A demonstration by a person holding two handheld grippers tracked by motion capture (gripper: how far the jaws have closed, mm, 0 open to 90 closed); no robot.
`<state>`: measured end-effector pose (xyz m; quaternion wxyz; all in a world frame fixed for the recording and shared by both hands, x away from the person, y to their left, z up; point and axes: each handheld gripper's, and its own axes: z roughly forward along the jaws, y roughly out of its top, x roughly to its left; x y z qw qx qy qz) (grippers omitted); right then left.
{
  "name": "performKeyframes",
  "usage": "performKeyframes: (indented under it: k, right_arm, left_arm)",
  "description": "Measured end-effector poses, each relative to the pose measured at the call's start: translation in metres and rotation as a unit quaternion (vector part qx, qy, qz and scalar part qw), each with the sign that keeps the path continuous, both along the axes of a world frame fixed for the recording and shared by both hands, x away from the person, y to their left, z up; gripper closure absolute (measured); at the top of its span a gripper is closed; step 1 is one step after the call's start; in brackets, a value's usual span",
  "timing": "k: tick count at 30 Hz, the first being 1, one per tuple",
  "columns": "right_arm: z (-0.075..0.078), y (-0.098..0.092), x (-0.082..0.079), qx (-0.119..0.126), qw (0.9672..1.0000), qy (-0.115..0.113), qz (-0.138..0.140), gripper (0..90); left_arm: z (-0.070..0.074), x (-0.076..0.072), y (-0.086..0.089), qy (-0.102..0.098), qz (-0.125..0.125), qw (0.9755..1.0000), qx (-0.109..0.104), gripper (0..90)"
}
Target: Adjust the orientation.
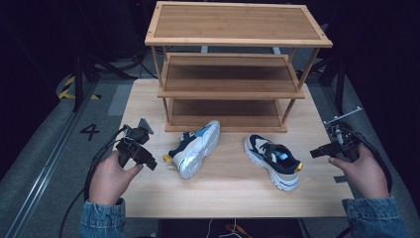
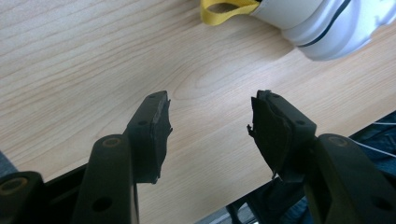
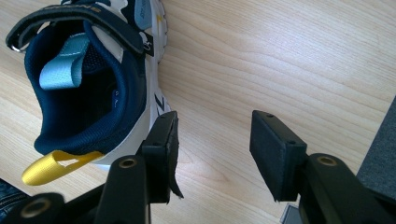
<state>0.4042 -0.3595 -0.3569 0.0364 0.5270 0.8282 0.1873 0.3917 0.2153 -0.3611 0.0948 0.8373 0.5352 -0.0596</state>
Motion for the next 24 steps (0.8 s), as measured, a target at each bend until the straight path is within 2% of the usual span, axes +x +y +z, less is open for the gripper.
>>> performKeyframes:
  k: [3,4,7,10,13,14,15,17,18,20,22,24]
  right_arm:
    - [-0.002,0.001,-0.001,-0.006,1.0000,0.004,-0.001,52.4]
    - [-0.001,0.001,0.000,-0.016,0.9999,-0.002,-0.001,52.7]
    - [-0.001,0.001,0.001,-0.015,0.9998,-0.004,-0.013,53.8]
    - [-0.002,0.002,0.001,-0.017,0.9998,-0.002,-0.010,54.3]
    - [-0.004,0.005,-0.001,-0.024,0.9997,0.006,-0.001,57.8]
    - [-0.005,0.005,-0.001,-0.020,0.9998,0.009,0.002,57.9]
    - [-0.005,0.003,-0.001,-0.007,0.9999,0.011,0.005,58.1]
    - [-0.004,-0.001,-0.002,0.013,0.9997,0.019,0.001,61.8]
    - [-0.004,-0.001,-0.003,0.017,0.9997,0.020,0.000,63.8]
    - [-0.005,-0.003,-0.004,0.019,0.9995,0.026,0.002,67.5]
    - [-0.006,-0.002,-0.005,0.015,0.9995,0.028,0.005,70.0]
    - [-0.007,0.000,-0.005,0.017,0.9994,0.029,0.007,71.5]
  left_arm:
    - [0.001,0.001,-0.004,-0.003,-0.005,1.0000,-0.002,47.9]
    - [0.002,0.001,-0.007,-0.005,-0.009,0.9999,-0.003,49.4]
    - [0.004,-0.001,-0.010,-0.001,-0.020,0.9996,-0.022,49.8]
    - [0.007,-0.002,-0.008,-0.001,-0.013,0.9995,-0.030,51.0]
    - [0.012,-0.003,-0.007,-0.006,-0.012,0.9990,-0.043,58.0]
    - [0.014,-0.003,-0.009,-0.012,-0.019,0.9990,-0.039,58.0]
    - [0.015,-0.003,-0.011,-0.014,-0.026,0.9991,-0.032,63.7]
    - [0.016,-0.004,-0.016,-0.017,-0.037,0.9990,-0.021,69.4]
    - [0.017,-0.004,-0.018,-0.019,-0.041,0.9988,-0.018,72.9]
    - [0.021,-0.006,-0.025,-0.035,-0.059,0.9975,-0.018,80.0]
    - [0.027,-0.008,-0.031,-0.049,-0.073,0.9954,-0.038,87.3]
    - [0.033,-0.008,-0.037,-0.064,-0.083,0.9931,-0.052,89.5]
